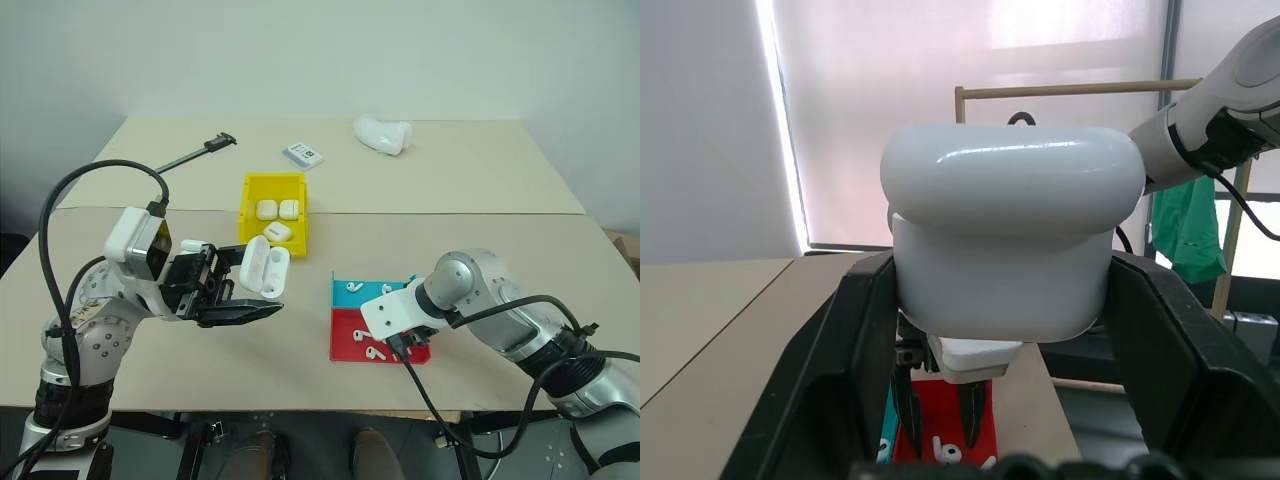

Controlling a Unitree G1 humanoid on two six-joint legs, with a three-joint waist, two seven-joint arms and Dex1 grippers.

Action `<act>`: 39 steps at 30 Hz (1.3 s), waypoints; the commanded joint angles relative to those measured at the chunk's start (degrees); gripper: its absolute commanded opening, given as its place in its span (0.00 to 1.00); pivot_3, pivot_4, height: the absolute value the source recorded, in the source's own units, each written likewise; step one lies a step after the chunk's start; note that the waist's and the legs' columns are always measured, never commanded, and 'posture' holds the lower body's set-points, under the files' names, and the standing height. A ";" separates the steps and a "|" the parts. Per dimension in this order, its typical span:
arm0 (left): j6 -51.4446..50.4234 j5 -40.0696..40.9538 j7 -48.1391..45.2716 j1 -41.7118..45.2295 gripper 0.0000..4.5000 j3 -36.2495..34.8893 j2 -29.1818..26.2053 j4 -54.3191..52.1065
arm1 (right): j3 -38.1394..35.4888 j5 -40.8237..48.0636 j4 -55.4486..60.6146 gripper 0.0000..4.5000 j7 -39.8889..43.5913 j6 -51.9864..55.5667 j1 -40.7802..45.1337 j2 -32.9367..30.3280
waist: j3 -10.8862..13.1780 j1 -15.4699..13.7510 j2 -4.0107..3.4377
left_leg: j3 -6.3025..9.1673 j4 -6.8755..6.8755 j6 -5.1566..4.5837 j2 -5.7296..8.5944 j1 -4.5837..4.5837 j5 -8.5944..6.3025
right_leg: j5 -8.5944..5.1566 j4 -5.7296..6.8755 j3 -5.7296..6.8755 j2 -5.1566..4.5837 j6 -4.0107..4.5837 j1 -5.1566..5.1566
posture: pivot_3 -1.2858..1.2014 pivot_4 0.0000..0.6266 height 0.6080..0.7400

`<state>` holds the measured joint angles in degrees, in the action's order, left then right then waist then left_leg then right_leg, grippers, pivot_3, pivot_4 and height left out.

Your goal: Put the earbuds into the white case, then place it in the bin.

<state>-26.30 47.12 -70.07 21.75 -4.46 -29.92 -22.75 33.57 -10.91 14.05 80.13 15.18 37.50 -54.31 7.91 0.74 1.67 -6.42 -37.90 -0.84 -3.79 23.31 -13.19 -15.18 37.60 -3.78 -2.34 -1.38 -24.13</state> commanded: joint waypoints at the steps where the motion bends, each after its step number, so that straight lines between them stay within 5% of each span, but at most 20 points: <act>1: 1.23 0.99 0.69 0.01 0.62 -0.26 -0.07 -2.14 | -0.48 -1.60 -0.32 0.57 1.05 -1.72 -0.21 0.42 | 0.00 0.00 0.00 | 0.00 0.00 0.00 0.00 0.00 0.00 | 0.00 0.00 0.00 0.00 0.00 0.00 | 0.52 0.24 1.00; 5: 1.22 1.15 1.17 -0.25 0.62 -0.34 -0.25 -2.62 | -0.70 -2.33 -0.52 0.57 1.70 -2.33 -0.98 0.91 | 0.00 0.01 0.00 | -0.01 0.00 0.00 0.00 0.00 0.00 | 0.00 0.00 0.00 0.00 0.00 0.01 | 0.52 0.24 1.00; 12: 0.92 1.46 1.85 -0.47 0.62 -0.50 -0.59 -3.22 | -0.49 -3.54 -0.70 0.15 1.70 -2.93 -2.20 1.49 | -0.01 0.03 0.00 | -0.02 0.00 0.00 0.00 -0.07 0.00 | 0.00 -0.01 0.01 0.01 0.00 0.07 | 0.52 0.24 1.00; 20: 0.70 1.90 2.02 -0.17 0.62 -0.56 -0.69 -2.78 | -3.41 -2.53 1.46 0.14 1.39 0.68 -4.16 2.28 | -0.02 0.01 0.00 | -0.03 0.00 0.00 0.00 -0.14 0.00 | 0.00 -0.01 0.02 0.01 0.00 0.15 | 0.52 0.24 1.00; 27: 2.30 1.07 0.80 4.04 0.62 0.08 0.74 1.14 | -22.44 6.43 8.87 0.14 -6.86 18.53 -6.54 3.70 | -0.01 -0.09 0.00 | 0.00 0.00 0.00 0.01 -0.03 0.00 | 0.00 0.00 0.01 0.00 0.01 0.06 | 0.52 0.24 1.00; 33: 4.25 0.13 3.05 8.17 0.62 0.45 4.48 5.22 | -49.95 25.89 18.86 0.14 -22.22 33.56 -6.44 22.37 | -0.01 -0.06 0.00 | 0.07 0.01 0.01 -0.01 -0.02 0.00 | 0.00 0.01 0.00 0.03 0.01 0.08 | 0.52 0.24 1.00; 39: -0.10 2.37 7.18 10.20 0.62 2.22 7.75 5.15 | -63.86 49.73 26.20 0.14 -33.59 44.33 -1.20 33.41 | -0.01 -0.02 -0.02 | 0.08 0.01 0.01 0.01 0.00 0.00 | 0.01 0.02 0.00 0.00 0.01 0.07 | 0.52 0.24 1.00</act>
<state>-25.54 47.88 -64.10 30.71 -2.58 -22.54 -16.39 -26.93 31.73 37.36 49.55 57.16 34.92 -21.68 7.90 0.71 1.65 -6.33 -37.88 -0.83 -3.77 23.30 -13.19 -15.17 37.64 -3.77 -2.34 -1.37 -24.06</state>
